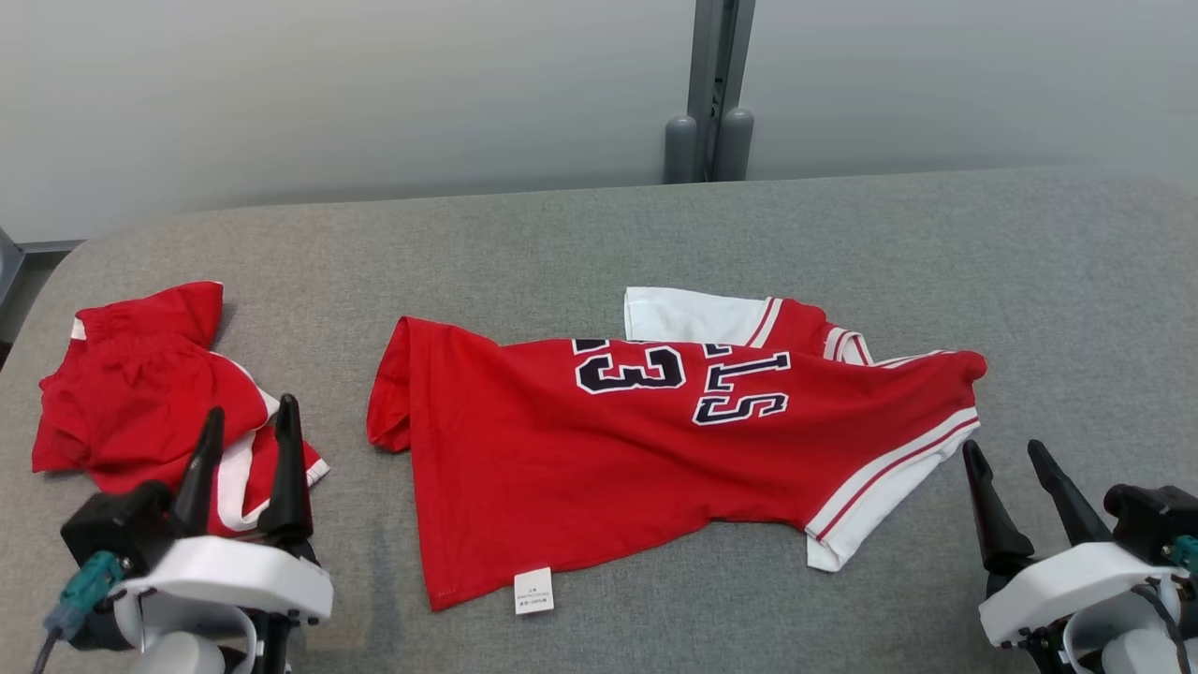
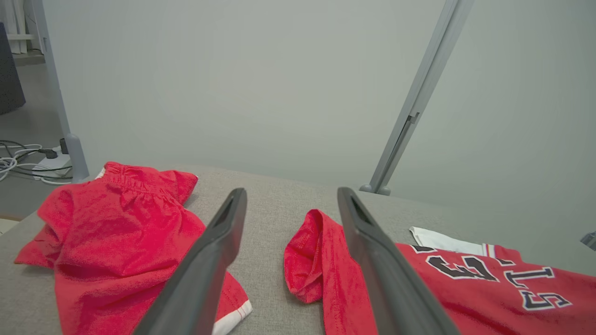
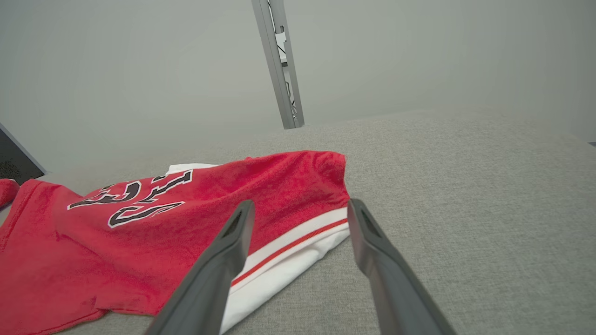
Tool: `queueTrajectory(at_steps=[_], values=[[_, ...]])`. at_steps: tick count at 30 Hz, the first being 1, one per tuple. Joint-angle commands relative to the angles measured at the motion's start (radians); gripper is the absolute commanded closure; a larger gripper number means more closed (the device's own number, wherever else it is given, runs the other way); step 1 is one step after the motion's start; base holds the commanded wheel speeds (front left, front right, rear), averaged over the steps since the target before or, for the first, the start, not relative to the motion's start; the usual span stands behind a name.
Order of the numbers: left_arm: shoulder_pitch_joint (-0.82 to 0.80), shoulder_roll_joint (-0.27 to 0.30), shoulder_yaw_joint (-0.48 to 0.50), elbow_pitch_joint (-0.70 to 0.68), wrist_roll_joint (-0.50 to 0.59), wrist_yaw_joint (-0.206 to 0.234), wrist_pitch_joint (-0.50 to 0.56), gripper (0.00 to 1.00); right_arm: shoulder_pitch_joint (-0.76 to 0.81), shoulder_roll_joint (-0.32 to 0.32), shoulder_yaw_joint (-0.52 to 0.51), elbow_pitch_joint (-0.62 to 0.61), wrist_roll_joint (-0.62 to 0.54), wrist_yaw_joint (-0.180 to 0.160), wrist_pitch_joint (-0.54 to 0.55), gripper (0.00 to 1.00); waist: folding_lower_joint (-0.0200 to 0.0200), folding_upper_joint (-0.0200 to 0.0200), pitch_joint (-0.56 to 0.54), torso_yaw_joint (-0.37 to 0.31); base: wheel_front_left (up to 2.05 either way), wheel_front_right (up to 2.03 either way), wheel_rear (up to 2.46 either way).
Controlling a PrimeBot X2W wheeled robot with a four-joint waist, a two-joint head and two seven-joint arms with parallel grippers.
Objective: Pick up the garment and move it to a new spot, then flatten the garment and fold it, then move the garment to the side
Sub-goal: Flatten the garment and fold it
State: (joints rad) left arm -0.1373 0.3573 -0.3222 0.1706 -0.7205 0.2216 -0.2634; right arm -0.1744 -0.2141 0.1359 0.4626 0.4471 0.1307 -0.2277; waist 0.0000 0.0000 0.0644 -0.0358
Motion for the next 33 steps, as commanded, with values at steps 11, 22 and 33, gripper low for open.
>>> queueTrajectory(at_steps=[11,22,33], values=[[0.07,-0.018,-0.026,-0.084,0.001,0.024,0.014,0.0,0.02,0.006,0.053,0.047,0.023,0.0,0.146,0.0,0.0,0.0,-0.012,0.039,0.0,0.0,0.0],[0.057,-0.031,-0.055,-0.076,0.005,0.014,0.023,0.0,-0.061,0.037,-0.066,0.178,0.038,0.0,0.218,0.0,0.0,0.0,0.001,0.092,0.0,0.0,0.0],[0.038,-0.036,-0.061,-0.072,0.004,0.014,0.026,0.0,-0.126,0.1,-0.119,0.305,0.127,0.0,0.315,0.59,0.0,0.0,0.03,0.13,0.0,0.0,0.0]])
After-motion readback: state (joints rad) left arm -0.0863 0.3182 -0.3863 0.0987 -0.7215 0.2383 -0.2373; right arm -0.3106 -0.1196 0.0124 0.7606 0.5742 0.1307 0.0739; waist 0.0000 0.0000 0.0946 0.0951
